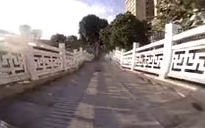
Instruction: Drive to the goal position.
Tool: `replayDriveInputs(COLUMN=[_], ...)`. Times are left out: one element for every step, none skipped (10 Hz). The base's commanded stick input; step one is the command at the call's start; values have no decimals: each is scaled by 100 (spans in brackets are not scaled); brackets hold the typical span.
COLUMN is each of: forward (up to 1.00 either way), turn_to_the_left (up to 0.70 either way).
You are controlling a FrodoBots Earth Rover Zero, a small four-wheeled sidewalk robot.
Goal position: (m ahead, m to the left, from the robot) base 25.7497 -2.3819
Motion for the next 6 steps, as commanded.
replayDriveInputs(forward=[45,45,45,45,45,45], turn_to_the_left=[0,0,0,0,0,0])
